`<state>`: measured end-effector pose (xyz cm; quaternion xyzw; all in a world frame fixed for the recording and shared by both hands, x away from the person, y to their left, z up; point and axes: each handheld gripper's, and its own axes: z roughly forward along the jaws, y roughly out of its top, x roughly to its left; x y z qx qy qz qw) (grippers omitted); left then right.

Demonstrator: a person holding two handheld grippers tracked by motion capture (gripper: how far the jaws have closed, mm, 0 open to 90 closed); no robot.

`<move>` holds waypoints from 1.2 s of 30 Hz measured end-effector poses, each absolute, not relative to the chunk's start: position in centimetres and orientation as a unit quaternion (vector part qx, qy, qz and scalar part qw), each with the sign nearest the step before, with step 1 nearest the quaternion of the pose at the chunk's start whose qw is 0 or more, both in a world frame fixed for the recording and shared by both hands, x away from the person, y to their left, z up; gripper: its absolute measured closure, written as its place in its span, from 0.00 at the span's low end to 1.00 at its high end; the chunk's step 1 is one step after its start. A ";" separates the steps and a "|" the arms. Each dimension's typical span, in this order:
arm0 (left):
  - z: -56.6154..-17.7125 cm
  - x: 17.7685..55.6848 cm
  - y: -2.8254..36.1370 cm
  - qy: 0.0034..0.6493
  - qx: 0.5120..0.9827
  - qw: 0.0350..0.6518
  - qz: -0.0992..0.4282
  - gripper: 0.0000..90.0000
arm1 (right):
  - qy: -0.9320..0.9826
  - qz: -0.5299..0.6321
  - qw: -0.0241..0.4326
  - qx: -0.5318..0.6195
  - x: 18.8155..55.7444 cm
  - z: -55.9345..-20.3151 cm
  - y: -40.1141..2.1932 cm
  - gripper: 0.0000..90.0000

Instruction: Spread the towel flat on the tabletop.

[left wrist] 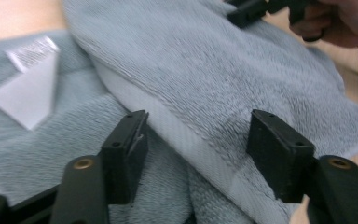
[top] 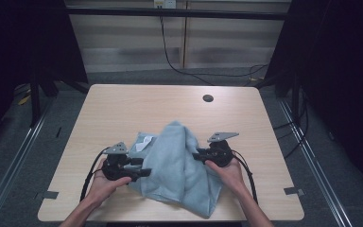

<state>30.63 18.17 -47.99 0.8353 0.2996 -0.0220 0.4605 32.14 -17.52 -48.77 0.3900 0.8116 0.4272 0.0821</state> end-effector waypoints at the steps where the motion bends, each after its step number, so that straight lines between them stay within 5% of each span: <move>1: -48.2 30.6 18.0 0.302 0.835 0.459 -0.023 0.39 | 0.814 0.425 0.081 0.389 32.1 -48.8 -17.5 0.84; 2: -48.3 30.6 17.8 0.301 0.838 0.456 -0.022 0.40 | 0.814 0.425 0.080 0.387 32.1 -48.9 -17.4 0.85; 4: -48.2 30.3 17.6 0.289 0.836 0.466 -0.008 0.68 | 0.812 0.428 0.081 0.387 32.1 -48.9 -17.3 0.87; 7: -47.4 30.5 17.9 0.281 0.833 0.478 -0.001 0.88 | 0.813 0.428 0.082 0.386 32.0 -48.8 -17.3 0.87; 29: -41.4 31.6 23.9 0.316 0.755 0.572 0.047 0.95 | 0.806 0.436 0.106 0.385 30.8 -46.7 -19.4 0.92; 36: -45.6 33.1 26.3 0.397 0.782 0.474 0.075 0.95 | 0.831 0.394 0.107 0.378 27.8 -47.7 -20.5 0.92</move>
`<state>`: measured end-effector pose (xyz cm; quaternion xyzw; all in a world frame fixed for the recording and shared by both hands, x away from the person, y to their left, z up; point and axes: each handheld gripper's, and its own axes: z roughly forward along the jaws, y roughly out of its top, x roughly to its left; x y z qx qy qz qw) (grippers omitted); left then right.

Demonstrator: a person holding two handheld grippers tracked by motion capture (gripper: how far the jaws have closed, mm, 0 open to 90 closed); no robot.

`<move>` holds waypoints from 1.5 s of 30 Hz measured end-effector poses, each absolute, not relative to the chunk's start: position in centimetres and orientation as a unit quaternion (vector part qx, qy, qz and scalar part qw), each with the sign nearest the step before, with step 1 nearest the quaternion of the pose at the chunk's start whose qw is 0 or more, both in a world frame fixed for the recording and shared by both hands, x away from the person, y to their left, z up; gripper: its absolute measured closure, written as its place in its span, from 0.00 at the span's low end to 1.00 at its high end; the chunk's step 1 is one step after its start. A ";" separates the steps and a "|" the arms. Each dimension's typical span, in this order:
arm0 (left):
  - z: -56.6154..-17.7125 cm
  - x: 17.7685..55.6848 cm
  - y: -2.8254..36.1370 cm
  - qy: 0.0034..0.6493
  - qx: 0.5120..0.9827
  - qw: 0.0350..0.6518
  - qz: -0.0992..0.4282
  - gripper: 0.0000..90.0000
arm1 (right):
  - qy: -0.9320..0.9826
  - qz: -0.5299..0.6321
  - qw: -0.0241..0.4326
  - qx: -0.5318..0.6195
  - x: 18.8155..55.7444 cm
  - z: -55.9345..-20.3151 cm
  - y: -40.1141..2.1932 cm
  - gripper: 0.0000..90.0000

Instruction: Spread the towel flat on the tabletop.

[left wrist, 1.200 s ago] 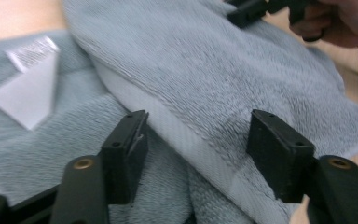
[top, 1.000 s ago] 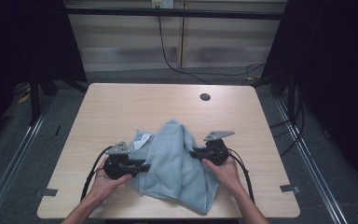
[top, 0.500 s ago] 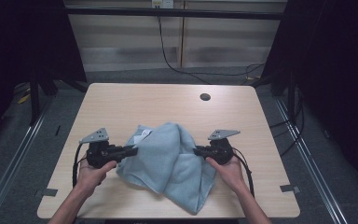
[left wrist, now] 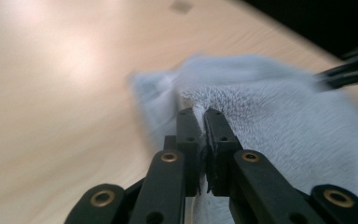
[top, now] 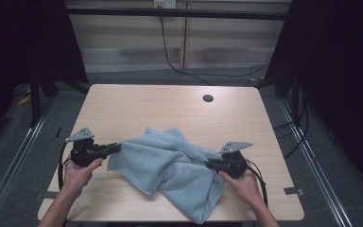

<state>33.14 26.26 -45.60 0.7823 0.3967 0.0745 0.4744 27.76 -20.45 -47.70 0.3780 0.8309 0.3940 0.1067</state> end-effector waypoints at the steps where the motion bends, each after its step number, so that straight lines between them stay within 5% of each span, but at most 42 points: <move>1: -45.6 33.1 26.3 0.397 0.782 0.474 0.075 0.95 | 0.831 0.394 0.107 0.378 27.8 -47.7 -20.5 0.92; 9: -49.0 34.3 25.6 0.401 0.805 0.436 0.033 0.92 | 0.823 0.408 0.105 0.381 28.2 -47.1 -21.1 0.70; 14: -49.6 34.5 25.0 0.402 0.810 0.426 0.027 0.88 | 0.806 0.436 0.104 0.386 31.5 -46.3 -19.7 0.70; 23: -49.2 34.1 25.8 0.392 0.805 0.444 0.014 0.69 | 0.799 0.438 0.069 0.406 39.7 -48.3 -16.2 0.53; 30: -50.0 33.6 26.9 0.413 0.801 0.434 0.014 0.55 | 0.812 0.417 0.063 0.403 42.1 -49.9 -13.4 0.46; 34: -50.4 33.7 26.3 0.416 0.804 0.424 0.015 0.61 | 0.813 0.411 0.063 0.407 42.3 -50.5 -12.9 0.51; 36: -50.5 33.7 26.0 0.403 0.813 0.421 0.018 0.74 | 0.818 0.403 0.071 0.404 42.2 -50.6 -12.7 0.58; 40: -50.4 33.9 25.6 0.393 0.812 0.432 0.003 0.94 | 0.821 0.404 0.070 0.398 42.0 -50.7 -12.6 0.86; 45: -48.9 33.7 26.3 0.391 0.791 0.471 0.014 0.97 | 0.810 0.429 0.064 0.395 41.7 -50.1 -13.0 0.96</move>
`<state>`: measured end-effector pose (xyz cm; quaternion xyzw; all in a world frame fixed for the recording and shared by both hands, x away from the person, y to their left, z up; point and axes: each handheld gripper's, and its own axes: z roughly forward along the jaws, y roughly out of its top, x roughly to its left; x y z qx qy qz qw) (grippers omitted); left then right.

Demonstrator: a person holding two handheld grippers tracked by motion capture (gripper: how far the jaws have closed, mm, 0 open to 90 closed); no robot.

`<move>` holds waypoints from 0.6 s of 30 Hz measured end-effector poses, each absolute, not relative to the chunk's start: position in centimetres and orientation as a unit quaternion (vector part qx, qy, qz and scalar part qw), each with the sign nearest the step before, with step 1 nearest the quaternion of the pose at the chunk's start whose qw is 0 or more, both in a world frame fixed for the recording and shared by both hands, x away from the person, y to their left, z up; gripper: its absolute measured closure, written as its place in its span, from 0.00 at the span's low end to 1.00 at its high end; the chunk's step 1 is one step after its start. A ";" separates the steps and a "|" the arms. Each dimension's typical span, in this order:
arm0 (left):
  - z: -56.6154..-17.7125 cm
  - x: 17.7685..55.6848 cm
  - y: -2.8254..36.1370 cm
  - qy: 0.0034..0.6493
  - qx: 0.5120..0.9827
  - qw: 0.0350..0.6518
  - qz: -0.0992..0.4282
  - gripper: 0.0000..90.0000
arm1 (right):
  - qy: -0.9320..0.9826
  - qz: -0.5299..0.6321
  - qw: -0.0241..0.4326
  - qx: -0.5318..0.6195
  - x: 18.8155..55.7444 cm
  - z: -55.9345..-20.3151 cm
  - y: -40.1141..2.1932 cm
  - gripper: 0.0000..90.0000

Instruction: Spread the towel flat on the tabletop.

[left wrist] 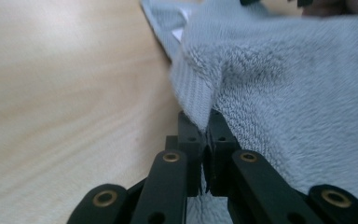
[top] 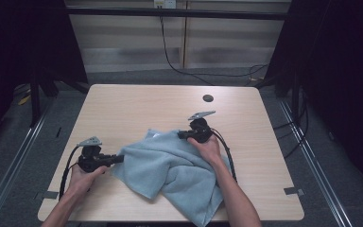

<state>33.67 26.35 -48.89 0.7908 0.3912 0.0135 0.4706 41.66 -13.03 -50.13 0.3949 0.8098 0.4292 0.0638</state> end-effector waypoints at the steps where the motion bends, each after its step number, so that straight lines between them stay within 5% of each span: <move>1: -48.3 33.7 26.6 0.392 0.786 0.478 0.019 0.97 | 0.807 0.434 0.067 0.395 41.6 -49.7 -13.3 0.96; 18: -36.7 37.0 24.1 0.352 0.739 0.559 0.134 0.98 | 0.757 0.493 0.215 0.372 44.2 -32.5 -17.2 0.97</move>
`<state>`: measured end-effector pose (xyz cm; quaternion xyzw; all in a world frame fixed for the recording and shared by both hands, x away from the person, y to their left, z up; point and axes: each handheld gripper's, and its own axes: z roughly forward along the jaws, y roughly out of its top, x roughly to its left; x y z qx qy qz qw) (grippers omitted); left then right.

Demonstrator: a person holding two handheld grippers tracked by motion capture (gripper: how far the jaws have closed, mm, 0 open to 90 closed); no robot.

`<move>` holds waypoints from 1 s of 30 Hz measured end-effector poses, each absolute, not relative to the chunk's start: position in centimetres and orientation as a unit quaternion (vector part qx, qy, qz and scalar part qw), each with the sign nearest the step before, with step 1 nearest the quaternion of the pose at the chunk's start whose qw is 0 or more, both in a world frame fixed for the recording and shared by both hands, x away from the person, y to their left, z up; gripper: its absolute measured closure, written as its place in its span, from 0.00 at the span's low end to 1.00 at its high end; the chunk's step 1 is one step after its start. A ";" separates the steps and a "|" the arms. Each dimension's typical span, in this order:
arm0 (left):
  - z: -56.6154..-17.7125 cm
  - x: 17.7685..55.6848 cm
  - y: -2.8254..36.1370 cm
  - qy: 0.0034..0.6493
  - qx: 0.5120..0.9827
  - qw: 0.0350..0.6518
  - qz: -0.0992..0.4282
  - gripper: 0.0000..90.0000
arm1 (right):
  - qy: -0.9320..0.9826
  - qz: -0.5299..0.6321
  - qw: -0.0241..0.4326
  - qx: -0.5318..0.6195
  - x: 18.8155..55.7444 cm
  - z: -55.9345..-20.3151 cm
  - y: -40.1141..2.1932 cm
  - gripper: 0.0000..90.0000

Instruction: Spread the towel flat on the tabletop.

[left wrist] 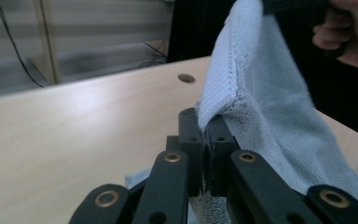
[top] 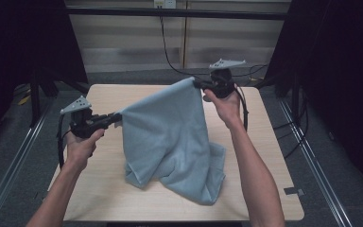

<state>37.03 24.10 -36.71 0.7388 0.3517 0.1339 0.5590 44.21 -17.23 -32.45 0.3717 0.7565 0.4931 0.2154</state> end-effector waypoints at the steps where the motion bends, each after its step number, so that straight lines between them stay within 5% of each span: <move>1: -36.0 37.2 24.0 0.350 0.738 0.558 0.145 0.98 | 0.752 0.498 0.224 0.369 44.2 -31.4 -17.4 0.97; 7: -31.9 37.5 23.8 0.330 0.732 0.565 0.192 0.98 | 0.724 0.542 0.253 0.344 42.7 -27.0 -18.6 0.97; 11: -32.0 36.2 23.7 0.314 0.732 0.575 0.188 0.97 | 0.721 0.557 0.248 0.330 40.0 -28.0 -19.6 0.97; 15: -34.0 34.0 23.1 0.295 0.749 0.567 0.176 0.96 | 0.726 0.557 0.234 0.328 37.0 -30.6 -20.7 0.97; 25: -44.1 27.9 21.1 0.265 0.837 0.473 0.080 0.92 | 0.769 0.497 0.139 0.377 23.8 -45.2 -23.5 0.96; 30: -46.6 25.6 21.3 0.245 0.861 0.445 0.017 0.80 | 0.809 0.433 0.086 0.387 20.6 -48.7 -23.5 0.85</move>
